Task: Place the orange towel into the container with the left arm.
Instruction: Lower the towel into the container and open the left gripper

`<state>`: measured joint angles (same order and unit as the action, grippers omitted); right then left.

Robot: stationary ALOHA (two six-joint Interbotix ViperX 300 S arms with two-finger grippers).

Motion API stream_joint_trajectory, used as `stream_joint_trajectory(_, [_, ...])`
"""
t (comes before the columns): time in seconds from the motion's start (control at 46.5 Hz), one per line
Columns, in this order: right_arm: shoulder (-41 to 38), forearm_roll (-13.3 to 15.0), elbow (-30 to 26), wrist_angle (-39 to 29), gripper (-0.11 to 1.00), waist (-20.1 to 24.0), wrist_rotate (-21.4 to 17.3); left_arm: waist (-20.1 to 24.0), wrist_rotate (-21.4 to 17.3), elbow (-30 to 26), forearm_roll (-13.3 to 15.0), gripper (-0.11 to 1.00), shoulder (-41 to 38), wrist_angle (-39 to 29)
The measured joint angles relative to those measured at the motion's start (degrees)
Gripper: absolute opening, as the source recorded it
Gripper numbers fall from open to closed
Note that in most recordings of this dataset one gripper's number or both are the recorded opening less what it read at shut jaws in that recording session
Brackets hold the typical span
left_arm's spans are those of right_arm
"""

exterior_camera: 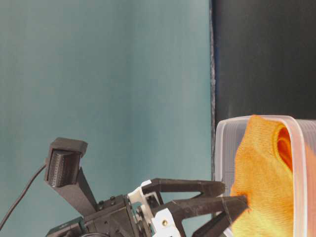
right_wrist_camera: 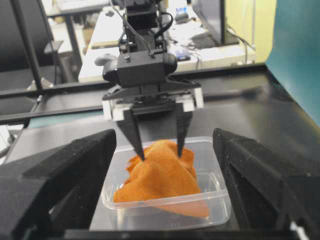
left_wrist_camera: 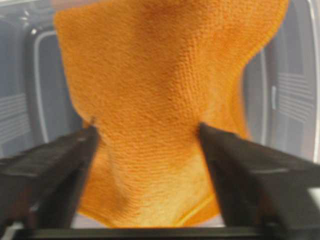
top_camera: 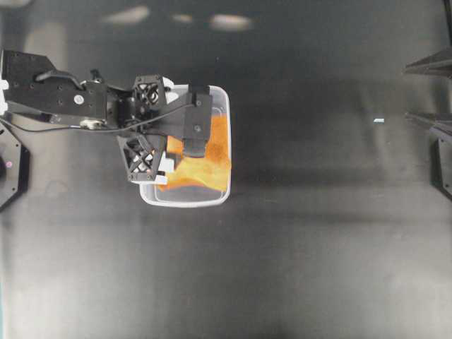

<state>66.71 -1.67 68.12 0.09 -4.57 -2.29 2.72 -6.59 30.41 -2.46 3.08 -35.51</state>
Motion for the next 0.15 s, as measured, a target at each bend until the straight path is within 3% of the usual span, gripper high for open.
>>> stream_joint_trajectory(0.064, [0.0, 0.0, 0.1, 0.0, 0.76, 0.0, 0.0, 0.0, -0.2, -0.2, 0.0, 0.9, 0.0, 0.0])
stream_joint_trajectory(0.15, [0.0, 0.0, 0.1, 0.0, 0.76, 0.0, 0.0, 0.0, -0.2, -0.6, 0.0, 0.89, 0.0, 0.1])
